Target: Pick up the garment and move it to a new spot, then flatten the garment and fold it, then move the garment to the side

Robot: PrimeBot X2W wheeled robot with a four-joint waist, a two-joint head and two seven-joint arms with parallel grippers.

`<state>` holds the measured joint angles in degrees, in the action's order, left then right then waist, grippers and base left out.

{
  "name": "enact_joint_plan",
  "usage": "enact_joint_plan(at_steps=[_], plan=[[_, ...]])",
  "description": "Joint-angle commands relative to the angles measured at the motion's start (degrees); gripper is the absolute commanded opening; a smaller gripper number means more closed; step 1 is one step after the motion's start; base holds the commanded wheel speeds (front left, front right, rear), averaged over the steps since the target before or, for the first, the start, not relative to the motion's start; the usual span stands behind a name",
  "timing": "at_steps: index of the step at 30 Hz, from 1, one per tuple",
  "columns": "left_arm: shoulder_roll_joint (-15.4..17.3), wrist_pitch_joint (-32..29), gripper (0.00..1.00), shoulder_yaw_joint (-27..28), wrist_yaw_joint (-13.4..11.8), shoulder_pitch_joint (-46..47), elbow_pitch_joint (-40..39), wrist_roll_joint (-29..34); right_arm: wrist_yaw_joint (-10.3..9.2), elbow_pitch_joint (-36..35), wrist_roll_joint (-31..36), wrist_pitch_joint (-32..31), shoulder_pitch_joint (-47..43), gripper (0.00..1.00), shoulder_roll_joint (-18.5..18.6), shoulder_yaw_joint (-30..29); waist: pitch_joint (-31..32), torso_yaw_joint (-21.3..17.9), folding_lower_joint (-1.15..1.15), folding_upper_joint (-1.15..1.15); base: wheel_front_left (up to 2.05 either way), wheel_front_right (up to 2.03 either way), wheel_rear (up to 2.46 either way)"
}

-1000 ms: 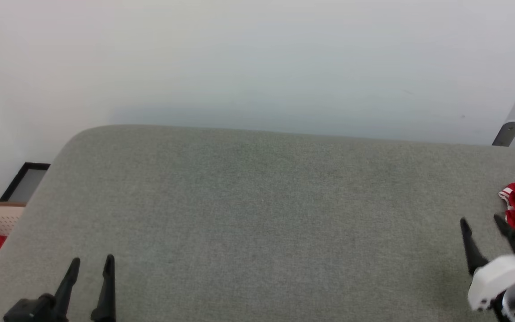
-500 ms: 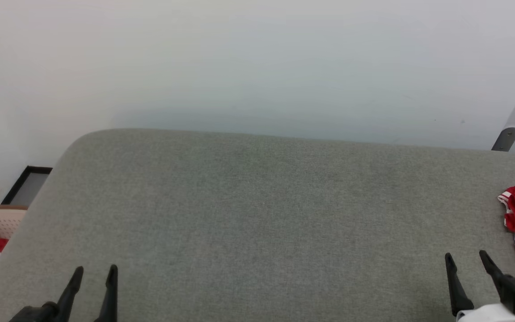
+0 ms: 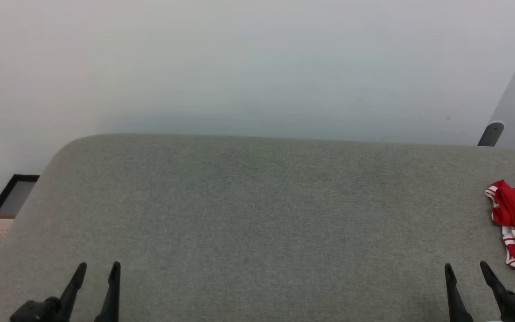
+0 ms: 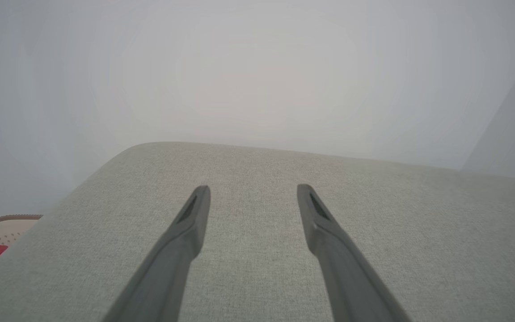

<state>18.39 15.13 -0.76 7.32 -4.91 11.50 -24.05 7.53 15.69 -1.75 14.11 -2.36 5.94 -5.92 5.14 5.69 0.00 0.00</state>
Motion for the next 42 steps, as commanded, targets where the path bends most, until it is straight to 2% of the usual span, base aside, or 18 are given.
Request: enact_joint_plan(at_steps=[1,21,22,26,42], plan=[[0.3,0.0,1.0,-0.1,0.2,0.4,0.1,-0.2,-0.09,-0.5,0.3,0.1,-1.1,1.0,-0.5,-0.3,0.0,-0.2,0.0,0.0,0.0,0.0,0.0],[2.2,0.0,1.0,-2.6,0.2,1.8,2.1,-3.4,-0.08,-2.9,1.3,-0.2,-3.1,1.0,-2.0,-1.1,-0.2,-0.4,0.0,0.0,0.0,0.0,0.0],[2.0,0.0,0.0,-2.7,0.0,1.4,2.1,-3.2,0.0,-2.6,0.9,-0.1,-2.7,0.0,-1.8,-1.0,-0.2,-0.4,0.0,0.0,0.0,0.0,0.0],[0.3,-0.1,0.0,-3.2,0.0,0.1,3.8,-3.5,0.0,-0.4,0.4,-0.3,-3.1,0.0,-2.2,-1.2,-0.2,-0.4,0.0,0.0,0.0,0.0,0.0],[-3.0,-4.7,0.0,-0.9,0.0,2.5,3.5,-17.2,-0.01,-0.7,-18.9,-4.7,-0.5,0.0,-2.3,-1.1,-0.9,-1.1,0.0,0.0,0.0,0.0,0.0]])
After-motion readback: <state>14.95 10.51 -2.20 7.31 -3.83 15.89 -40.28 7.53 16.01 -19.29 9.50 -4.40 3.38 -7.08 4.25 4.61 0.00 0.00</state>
